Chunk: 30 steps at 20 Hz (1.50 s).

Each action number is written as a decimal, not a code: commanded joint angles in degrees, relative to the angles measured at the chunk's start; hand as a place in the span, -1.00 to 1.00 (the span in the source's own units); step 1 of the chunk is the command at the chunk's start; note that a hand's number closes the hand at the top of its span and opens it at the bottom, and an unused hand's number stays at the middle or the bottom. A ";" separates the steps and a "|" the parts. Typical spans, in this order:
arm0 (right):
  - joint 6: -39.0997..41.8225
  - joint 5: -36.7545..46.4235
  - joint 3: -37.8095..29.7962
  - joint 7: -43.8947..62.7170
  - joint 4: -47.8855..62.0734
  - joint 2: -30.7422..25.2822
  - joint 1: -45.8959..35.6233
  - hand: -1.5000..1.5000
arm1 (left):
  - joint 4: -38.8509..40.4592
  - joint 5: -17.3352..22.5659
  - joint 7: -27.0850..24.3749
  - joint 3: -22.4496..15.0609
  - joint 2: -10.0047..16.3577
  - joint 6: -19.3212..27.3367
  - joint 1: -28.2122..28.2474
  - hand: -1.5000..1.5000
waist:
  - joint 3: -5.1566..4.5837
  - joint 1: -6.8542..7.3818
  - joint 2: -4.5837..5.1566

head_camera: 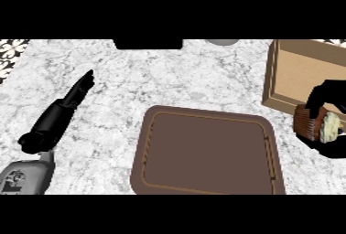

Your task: Pick the cupcake from the tray and place it in the cardboard box

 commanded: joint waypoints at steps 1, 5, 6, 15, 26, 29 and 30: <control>2.71 -5.23 -9.17 8.80 4.94 -1.09 -7.04 1.00 | 0.73 -0.94 -0.82 0.11 -0.57 0.94 -0.21 0.00 | 0.00 0.52 0.19; 2.63 -5.52 -12.50 12.14 14.74 -4.97 -14.94 1.00 | -2.41 -0.48 -1.49 -0.29 0.22 -1.06 2.11 0.00 | 0.04 1.36 0.19; -0.04 -4.59 -12.84 10.15 18.64 -5.18 -15.95 1.00 | 0.56 -1.07 2.19 -0.83 -1.55 0.32 -2.97 0.00 | 0.07 1.00 0.38; -2.93 7.03 -7.26 -1.98 46.31 -20.06 -24.50 1.00 | 0.30 -0.50 0.39 -0.58 -1.69 -1.13 -2.12 0.00 | 0.08 2.09 0.82; -0.53 19.05 3.91 -14.12 72.46 -27.99 -32.01 1.00 | -0.57 -1.56 1.17 -2.73 -3.38 -1.25 -2.58 0.00 | 0.19 4.10 1.35; -1.80 21.34 5.71 -15.48 78.72 -25.92 -34.03 -1.00 | 2.47 -1.71 0.65 -0.96 -2.12 -1.41 -5.57 0.00 | 0.20 3.96 1.59; 1.91 21.49 6.91 -18.95 79.20 -27.07 -35.56 -1.00 | 1.98 -2.45 1.38 -2.42 -3.38 -0.86 -5.56 0.00 | 0.20 3.92 1.49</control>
